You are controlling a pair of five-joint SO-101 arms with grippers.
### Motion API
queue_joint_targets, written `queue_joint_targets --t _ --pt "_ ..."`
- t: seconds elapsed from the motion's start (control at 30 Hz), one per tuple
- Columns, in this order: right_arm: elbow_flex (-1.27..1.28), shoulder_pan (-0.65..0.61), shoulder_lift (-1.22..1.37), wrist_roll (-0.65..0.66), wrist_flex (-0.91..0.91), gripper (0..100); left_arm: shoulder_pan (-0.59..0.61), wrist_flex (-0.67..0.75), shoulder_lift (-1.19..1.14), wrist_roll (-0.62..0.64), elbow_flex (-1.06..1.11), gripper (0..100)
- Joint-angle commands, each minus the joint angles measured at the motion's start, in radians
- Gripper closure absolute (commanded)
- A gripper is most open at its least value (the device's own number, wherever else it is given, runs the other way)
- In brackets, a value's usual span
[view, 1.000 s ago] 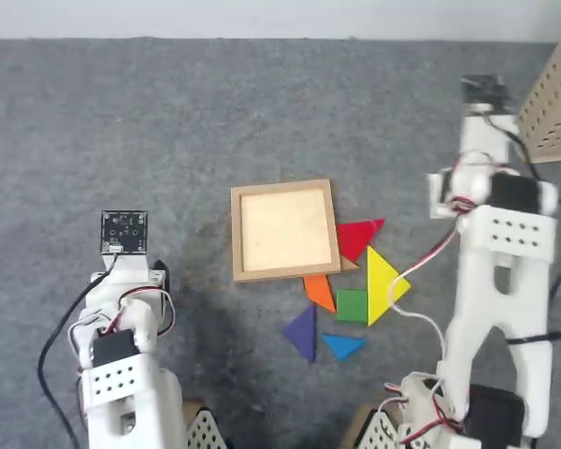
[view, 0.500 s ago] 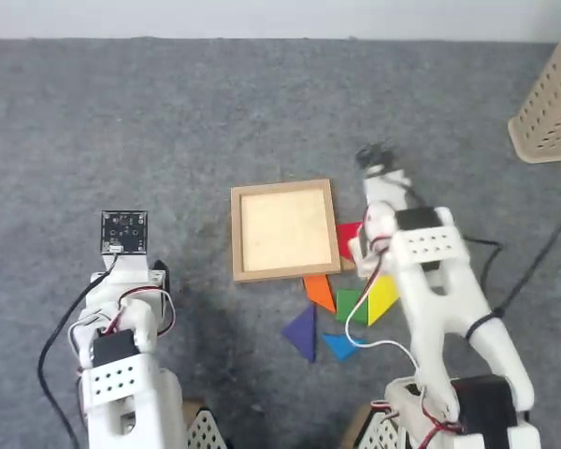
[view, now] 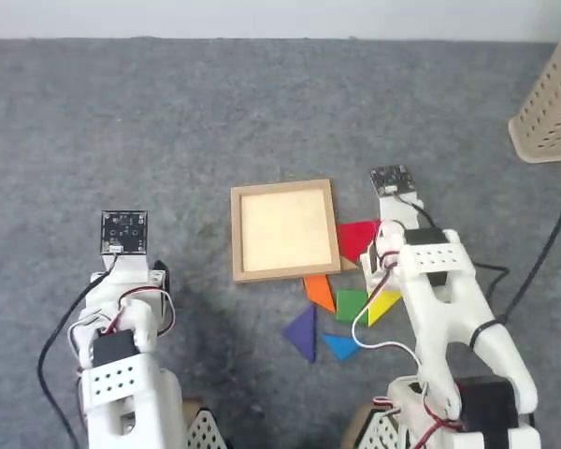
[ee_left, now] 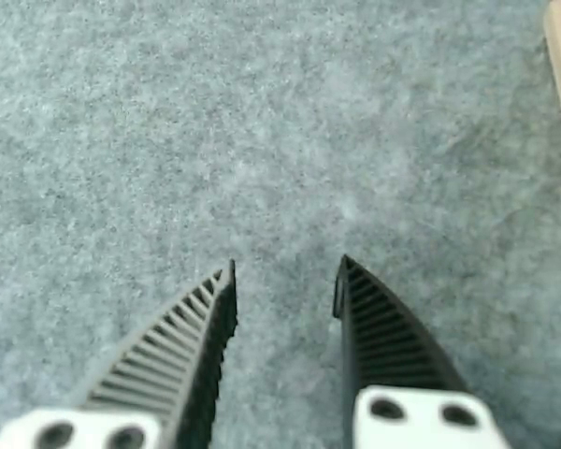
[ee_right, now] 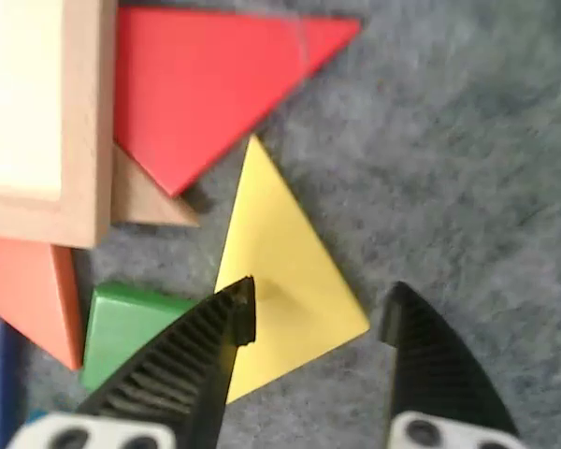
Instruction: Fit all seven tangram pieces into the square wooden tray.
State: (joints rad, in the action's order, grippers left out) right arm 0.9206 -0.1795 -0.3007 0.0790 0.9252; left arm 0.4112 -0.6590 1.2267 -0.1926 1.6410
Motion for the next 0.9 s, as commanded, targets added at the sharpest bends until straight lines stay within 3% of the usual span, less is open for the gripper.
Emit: queue_joint_targets --t 0.0,0.43,0.73,0.87 --pt "0.005 -0.039 -0.004 -0.029 -0.018 71.6 0.005 0.026 0.02 -0.008 -0.004 83" --pt "-0.112 -0.033 0.219 -0.018 0.035 71.8 0.005 0.026 0.02 -0.008 -0.004 83" --pt "-0.112 -0.028 0.219 -0.02 0.039 81.5 0.005 0.026 0.02 -0.008 -0.004 83" --pt "-0.126 0.022 0.219 -0.021 0.03 91.0 0.005 0.026 0.02 -0.008 -0.004 83"
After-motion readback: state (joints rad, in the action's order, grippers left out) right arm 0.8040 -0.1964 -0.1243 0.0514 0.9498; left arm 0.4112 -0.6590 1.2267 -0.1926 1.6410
